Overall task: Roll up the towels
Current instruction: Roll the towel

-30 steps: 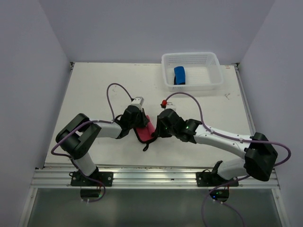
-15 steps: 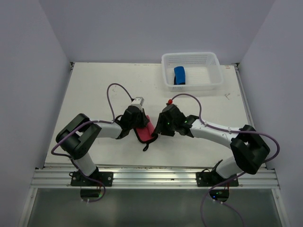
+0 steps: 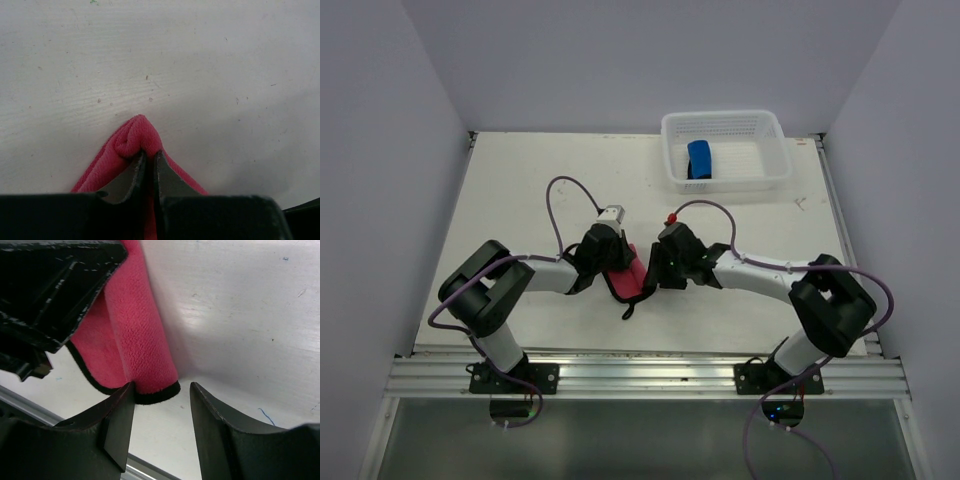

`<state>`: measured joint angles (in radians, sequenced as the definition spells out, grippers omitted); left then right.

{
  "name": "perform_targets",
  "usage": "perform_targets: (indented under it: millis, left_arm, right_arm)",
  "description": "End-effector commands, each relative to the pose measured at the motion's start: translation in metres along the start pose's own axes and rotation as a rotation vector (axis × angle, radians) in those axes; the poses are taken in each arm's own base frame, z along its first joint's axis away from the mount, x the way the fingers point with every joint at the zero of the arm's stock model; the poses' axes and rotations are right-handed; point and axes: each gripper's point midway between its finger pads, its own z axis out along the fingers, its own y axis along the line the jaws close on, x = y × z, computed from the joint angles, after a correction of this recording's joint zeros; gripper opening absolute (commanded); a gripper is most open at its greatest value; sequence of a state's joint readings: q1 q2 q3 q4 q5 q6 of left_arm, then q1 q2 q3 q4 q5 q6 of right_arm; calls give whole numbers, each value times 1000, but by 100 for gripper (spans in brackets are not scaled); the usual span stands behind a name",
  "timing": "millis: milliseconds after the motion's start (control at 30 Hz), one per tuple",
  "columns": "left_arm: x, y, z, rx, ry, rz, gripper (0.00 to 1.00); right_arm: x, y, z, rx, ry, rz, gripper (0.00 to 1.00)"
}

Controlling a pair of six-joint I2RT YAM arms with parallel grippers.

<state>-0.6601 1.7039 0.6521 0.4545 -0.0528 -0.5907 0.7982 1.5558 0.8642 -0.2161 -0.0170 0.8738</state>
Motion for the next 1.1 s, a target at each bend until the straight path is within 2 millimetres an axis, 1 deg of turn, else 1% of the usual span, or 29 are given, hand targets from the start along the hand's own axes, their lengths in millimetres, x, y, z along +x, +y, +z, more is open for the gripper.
perform_targets:
  millis: [0, 33, 133, 167, 233, 267, 367, 400, 467, 500, 600, 667, 700, 733, 833, 867, 967, 1000, 1033, 1067]
  left_arm:
    - [54, 39, -6, -134, 159, 35, 0]
    - [55, 38, -6, -132, 161, 36, 0]
    - [55, 39, -6, -137, 165, 35, 0]
    - [55, 40, -6, -139, 165, 37, 0]
    - [54, 39, -6, -139, 165, 37, 0]
    - [54, 39, -7, -137, 165, 38, 0]
    - [55, 39, -6, -135, 170, 38, 0]
    - [55, 37, -6, -132, 170, 39, 0]
    - [55, 37, -6, -130, 173, 35, 0]
    - [56, 38, -5, -130, 176, 35, 0]
    - [56, 36, -5, -124, 177, 31, 0]
    - [56, 36, -6, -123, 179, 32, 0]
    - [55, 35, -6, -121, 178, 32, 0]
    - [55, 35, -6, -121, 178, 33, 0]
    - [54, 35, -7, -120, 177, 38, 0]
    - [55, 34, -7, -118, 180, 39, 0]
    - [53, 33, -6, -116, 178, 44, 0]
    - [51, 32, -6, -114, 176, 46, 0]
    - [50, 32, -6, -114, 176, 48, 0]
    - [50, 31, -6, -113, 178, 51, 0]
  right_arm:
    - [-8, 4, 6, 1, -17, -60, 51]
    - [-5, 4, 7, 2, -11, -79, 51]
    - [-5, 0, 8, 33, -36, -117, 47]
    - [-3, -3, 8, 46, -37, -133, 42]
    - [-4, -4, 7, 66, -62, -168, 39]
    - [-4, -6, 5, 82, -69, -200, 39]
    - [-3, -3, 3, 96, -91, -269, 45]
    - [1, 4, 2, 90, -95, -299, 47]
    - [2, 4, 3, 114, -107, -357, 47]
    - [4, 12, 2, 109, -115, -383, 47]
    - [8, 14, 6, 124, -121, -425, 47]
    - [8, 13, 8, 136, -130, -437, 40]
    - [8, 11, 9, 143, -132, -439, 34]
    - [7, 9, 8, 152, -139, -445, 24]
    - [7, 3, 7, 187, -154, -473, 13]
    - [7, 0, 5, 194, -159, -482, 8]
    - [8, -3, 3, 222, -173, -534, 1]
    - [14, 0, 3, 220, -173, -568, 0]
    - [12, -1, 1, 250, -196, -609, 0]
    - [14, 0, -1, 261, -198, -636, 0]
